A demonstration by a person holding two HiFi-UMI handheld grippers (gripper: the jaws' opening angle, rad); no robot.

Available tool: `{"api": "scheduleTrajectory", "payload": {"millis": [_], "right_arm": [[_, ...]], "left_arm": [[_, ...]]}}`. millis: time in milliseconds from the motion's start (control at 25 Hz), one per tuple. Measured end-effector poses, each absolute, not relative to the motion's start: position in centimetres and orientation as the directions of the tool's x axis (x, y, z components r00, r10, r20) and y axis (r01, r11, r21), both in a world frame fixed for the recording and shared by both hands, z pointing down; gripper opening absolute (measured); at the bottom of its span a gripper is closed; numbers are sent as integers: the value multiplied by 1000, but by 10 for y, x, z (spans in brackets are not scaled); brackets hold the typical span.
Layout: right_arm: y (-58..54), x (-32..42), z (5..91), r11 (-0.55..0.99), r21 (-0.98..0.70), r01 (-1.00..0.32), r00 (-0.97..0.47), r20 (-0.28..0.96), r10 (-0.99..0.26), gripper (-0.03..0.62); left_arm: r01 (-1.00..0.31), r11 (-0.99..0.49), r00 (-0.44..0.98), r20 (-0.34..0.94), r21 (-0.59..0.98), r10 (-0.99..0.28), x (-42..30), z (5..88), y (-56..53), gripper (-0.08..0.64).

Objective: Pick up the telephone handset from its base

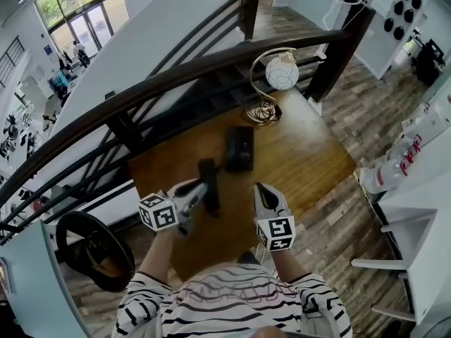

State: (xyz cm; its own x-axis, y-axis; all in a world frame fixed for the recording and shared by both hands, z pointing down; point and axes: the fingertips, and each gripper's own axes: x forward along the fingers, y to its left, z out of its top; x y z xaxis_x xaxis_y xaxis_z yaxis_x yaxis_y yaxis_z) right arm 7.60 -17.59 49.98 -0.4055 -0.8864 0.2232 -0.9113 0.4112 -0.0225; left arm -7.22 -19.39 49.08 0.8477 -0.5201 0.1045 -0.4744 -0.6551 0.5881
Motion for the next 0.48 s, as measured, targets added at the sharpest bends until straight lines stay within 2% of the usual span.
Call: {"api": "scheduleTrajectory", "payload": {"millis": [480], "right_arm": [[-115, 38, 484, 376, -31, -926, -373, 220, -901, 0]], "left_arm": [[-441, -663, 862, 80, 605, -501, -114, 482, -136, 71]]}}
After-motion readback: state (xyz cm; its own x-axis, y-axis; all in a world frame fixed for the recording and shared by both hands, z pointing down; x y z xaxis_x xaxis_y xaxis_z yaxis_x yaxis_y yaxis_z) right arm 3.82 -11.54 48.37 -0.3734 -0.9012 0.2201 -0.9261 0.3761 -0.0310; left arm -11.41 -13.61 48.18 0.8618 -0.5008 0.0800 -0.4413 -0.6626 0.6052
